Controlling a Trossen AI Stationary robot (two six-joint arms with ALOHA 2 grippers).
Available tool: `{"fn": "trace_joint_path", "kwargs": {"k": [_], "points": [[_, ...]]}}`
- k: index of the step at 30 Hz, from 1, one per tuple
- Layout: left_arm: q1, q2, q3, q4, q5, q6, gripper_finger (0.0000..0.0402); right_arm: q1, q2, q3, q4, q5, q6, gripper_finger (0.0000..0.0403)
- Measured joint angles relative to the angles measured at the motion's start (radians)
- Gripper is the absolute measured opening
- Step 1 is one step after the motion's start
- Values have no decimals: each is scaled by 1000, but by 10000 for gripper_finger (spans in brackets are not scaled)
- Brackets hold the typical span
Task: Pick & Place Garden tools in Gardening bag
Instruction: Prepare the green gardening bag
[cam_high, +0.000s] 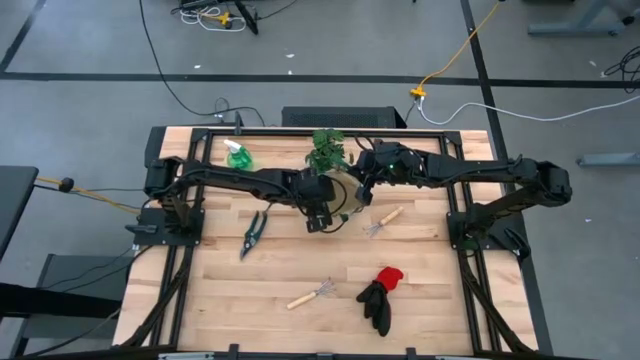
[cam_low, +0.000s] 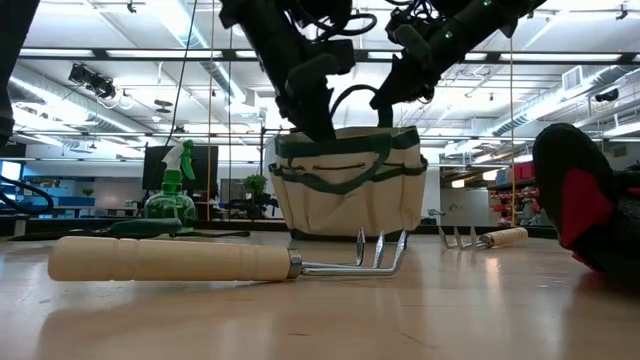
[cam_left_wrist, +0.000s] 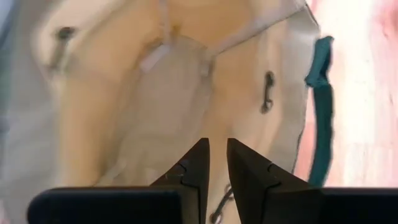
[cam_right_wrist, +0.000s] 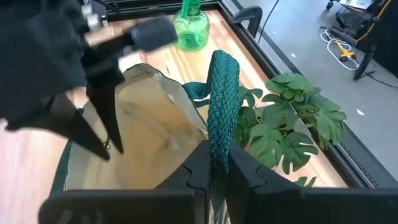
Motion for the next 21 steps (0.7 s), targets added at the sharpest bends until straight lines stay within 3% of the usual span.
{"fn": "trace_joint_path", "kwargs": {"k": [4,14,21], "points": [[0,45,1,2,81,10,60,-2,0,0,0,0,0,32],[-1,93,-2,-3,107,47,60,-3,0,0,-5,2,-1,32],[-6,85,-1,5,303,69,60,-13,0,0,-6,18,7,32]]}}
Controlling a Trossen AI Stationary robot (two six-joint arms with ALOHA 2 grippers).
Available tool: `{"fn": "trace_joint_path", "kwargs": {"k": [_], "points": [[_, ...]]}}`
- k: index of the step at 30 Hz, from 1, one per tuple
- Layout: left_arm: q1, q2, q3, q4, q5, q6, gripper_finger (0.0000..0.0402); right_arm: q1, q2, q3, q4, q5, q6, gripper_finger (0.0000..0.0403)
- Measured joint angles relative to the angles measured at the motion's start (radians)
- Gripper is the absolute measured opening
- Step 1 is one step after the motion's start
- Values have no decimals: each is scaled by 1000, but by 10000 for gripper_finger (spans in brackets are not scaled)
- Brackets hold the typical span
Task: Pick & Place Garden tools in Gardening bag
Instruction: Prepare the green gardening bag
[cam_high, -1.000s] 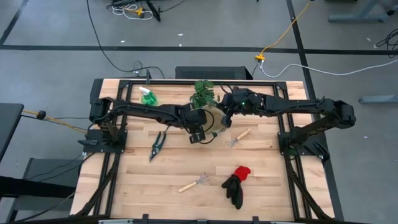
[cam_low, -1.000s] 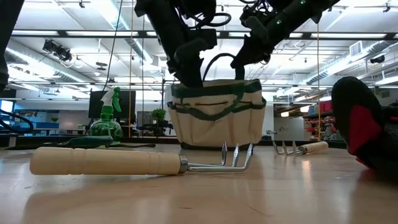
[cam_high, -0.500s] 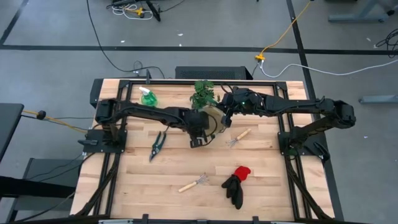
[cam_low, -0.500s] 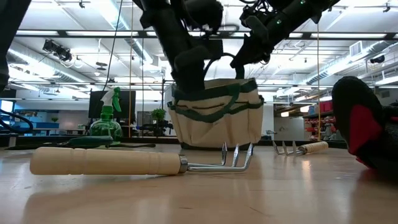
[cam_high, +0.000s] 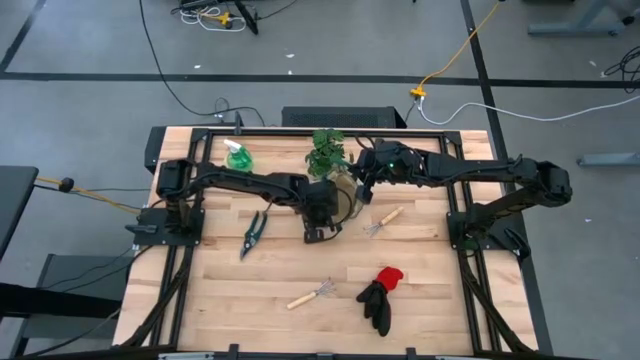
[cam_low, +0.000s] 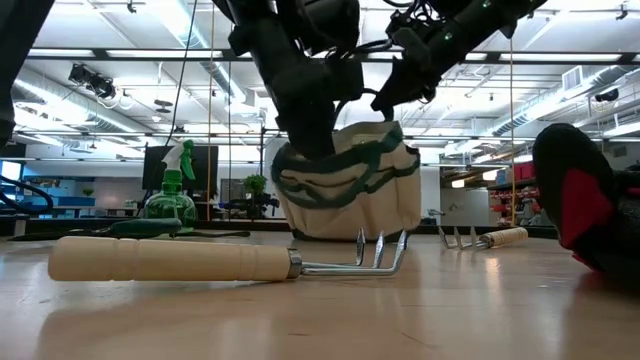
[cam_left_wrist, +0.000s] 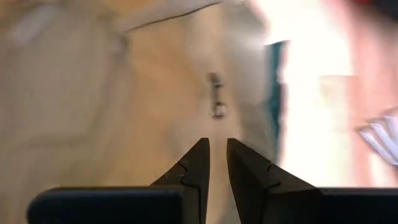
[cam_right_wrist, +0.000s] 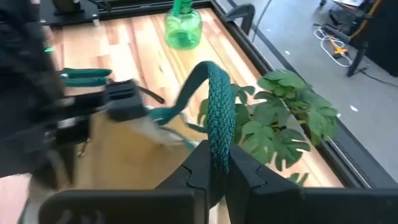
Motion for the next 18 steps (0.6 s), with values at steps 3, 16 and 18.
{"fn": "trace_joint_path", "kwargs": {"k": [3,16,18], "points": [[-11,0,0,0,38,1,60,-8,0,0,-2,8,1,32],[-23,0,0,-3,15,21,60,-23,0,0,1,-8,1,32],[-22,-5,-1,-4,-37,22,60,-23,0,0,1,-24,3,32]]}}
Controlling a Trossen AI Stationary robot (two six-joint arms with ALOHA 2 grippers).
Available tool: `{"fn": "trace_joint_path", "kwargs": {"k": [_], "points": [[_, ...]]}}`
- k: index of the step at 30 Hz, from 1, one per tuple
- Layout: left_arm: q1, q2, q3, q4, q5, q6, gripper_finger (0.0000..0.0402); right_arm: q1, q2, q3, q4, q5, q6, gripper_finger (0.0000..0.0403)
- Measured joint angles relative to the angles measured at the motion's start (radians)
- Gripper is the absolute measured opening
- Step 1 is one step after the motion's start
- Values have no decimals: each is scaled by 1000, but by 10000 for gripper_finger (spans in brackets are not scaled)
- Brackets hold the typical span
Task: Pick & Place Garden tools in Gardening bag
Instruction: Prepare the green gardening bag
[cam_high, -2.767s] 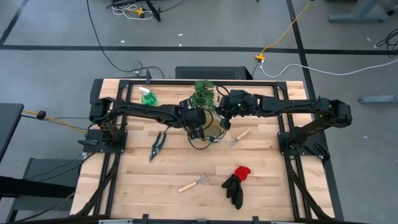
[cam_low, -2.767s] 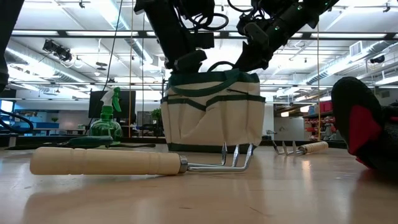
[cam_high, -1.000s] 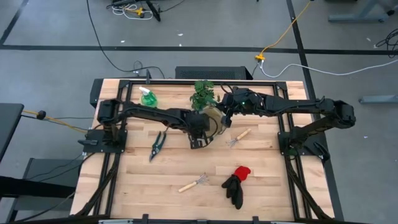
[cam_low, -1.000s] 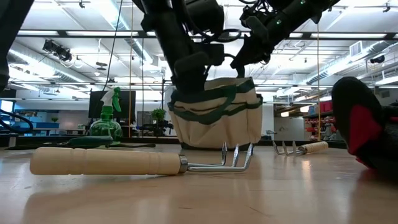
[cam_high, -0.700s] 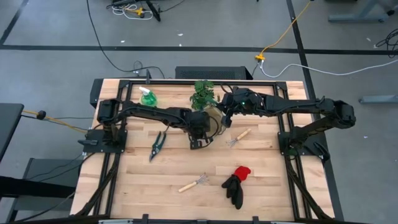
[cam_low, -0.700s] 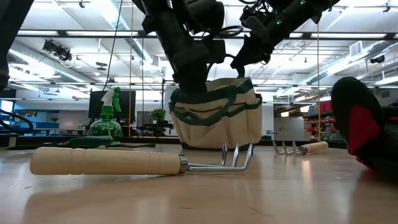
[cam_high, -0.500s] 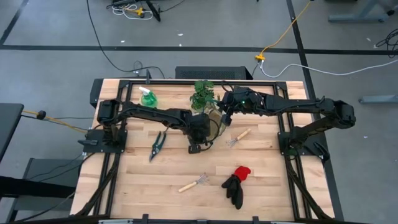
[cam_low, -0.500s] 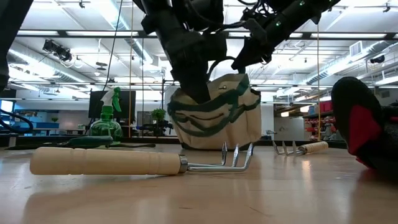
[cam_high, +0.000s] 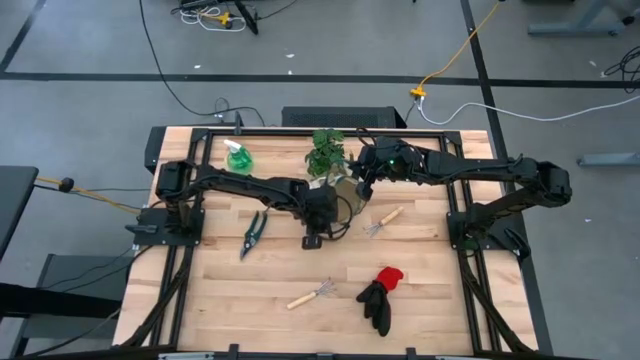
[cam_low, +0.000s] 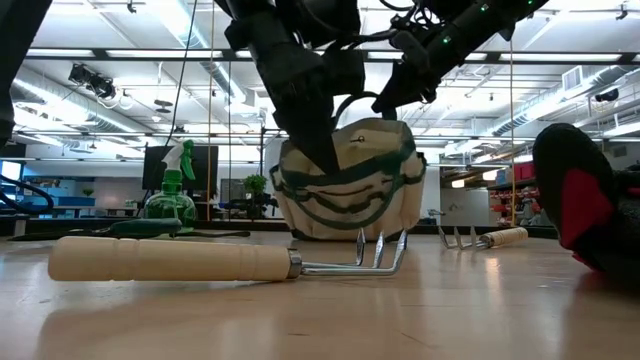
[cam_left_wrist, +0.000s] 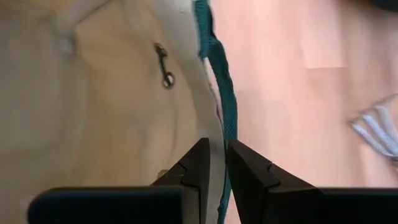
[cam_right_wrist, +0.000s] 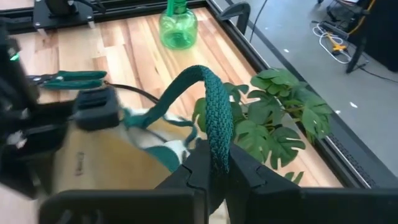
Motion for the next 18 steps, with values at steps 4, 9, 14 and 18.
{"fn": "trace_joint_path", "kwargs": {"k": [4,9,14,18], "points": [[5,-15,0,7,-78,22,60,0,0,0,0,-3,0,32],[5,-37,0,23,-96,24,60,0,0,0,2,-2,8,32],[5,-64,0,15,-122,24,60,0,0,0,-3,-28,8,38],[10,-84,1,10,-145,24,60,0,0,0,-1,-41,5,63]]}}
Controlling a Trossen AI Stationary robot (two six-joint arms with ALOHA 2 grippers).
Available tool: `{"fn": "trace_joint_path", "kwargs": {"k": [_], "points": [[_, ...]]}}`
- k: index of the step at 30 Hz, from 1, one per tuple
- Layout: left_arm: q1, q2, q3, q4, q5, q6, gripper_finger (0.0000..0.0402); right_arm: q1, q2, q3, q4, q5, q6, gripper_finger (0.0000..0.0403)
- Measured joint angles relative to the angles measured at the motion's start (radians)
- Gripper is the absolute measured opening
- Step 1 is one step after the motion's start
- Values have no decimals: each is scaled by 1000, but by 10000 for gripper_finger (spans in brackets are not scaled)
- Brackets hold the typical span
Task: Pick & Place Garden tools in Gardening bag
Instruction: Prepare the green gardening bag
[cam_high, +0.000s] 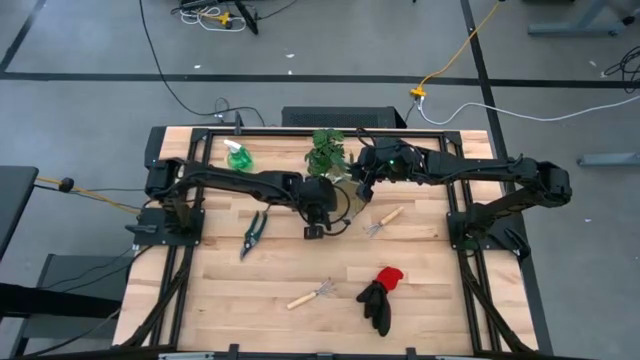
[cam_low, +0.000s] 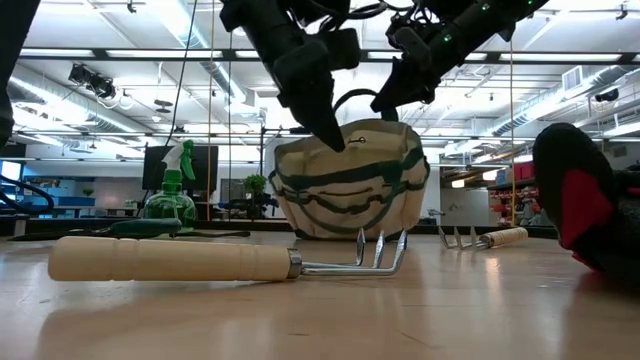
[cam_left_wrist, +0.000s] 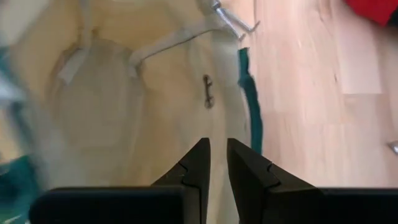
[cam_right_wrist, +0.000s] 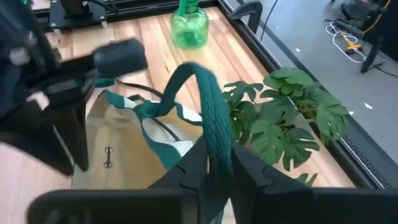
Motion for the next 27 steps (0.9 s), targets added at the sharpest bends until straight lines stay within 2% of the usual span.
{"fn": "trace_joint_path", "kwargs": {"k": [5,10,27], "points": [[5,-14,0,7,-36,0,60,-6,0,0,7,65,1,102],[22,-14,0,9,-116,1,60,-18,0,0,9,65,3,126],[115,-14,0,57,-160,5,60,-53,0,0,97,49,-25,130]]}}
